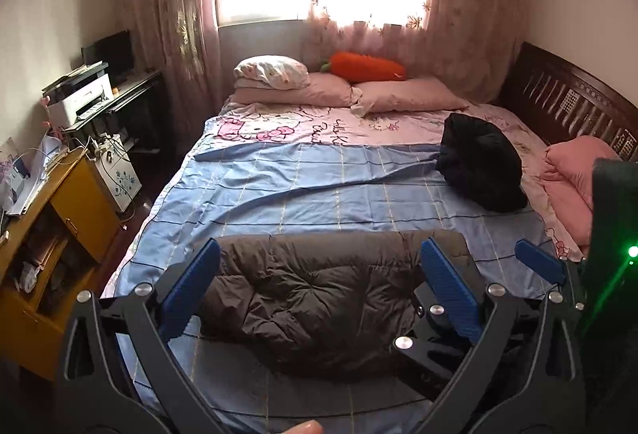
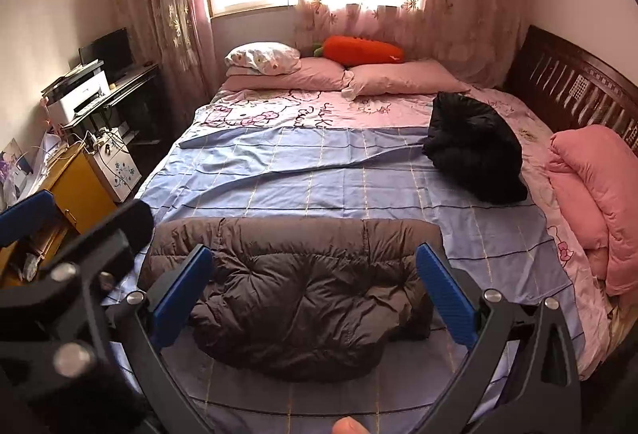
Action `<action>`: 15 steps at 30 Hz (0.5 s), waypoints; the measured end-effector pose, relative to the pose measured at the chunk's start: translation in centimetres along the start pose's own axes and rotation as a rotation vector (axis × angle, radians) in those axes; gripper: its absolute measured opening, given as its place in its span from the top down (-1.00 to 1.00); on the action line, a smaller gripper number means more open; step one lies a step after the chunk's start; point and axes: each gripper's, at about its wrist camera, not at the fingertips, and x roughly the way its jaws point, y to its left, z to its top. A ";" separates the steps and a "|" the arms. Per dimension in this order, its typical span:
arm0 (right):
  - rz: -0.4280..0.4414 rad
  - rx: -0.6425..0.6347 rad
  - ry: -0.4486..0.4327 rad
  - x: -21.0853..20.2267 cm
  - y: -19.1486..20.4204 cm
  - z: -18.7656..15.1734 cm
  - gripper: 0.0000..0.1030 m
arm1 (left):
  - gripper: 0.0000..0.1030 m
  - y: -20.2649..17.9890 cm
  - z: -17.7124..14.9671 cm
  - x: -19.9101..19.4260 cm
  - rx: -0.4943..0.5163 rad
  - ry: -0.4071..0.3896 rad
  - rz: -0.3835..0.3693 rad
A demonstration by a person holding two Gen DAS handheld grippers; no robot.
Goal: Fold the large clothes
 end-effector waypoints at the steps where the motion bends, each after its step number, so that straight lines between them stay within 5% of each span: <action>1: -0.001 0.000 0.001 0.0 0.0 0.0 -0.97 | -0.96 0.2 0.0 -0.1 -0.007 -0.006 0.003; 15: 0.020 -0.011 0.003 0.0 -0.1 -0.1 -0.97 | -0.96 0.6 0.1 0.7 -0.021 0.018 0.016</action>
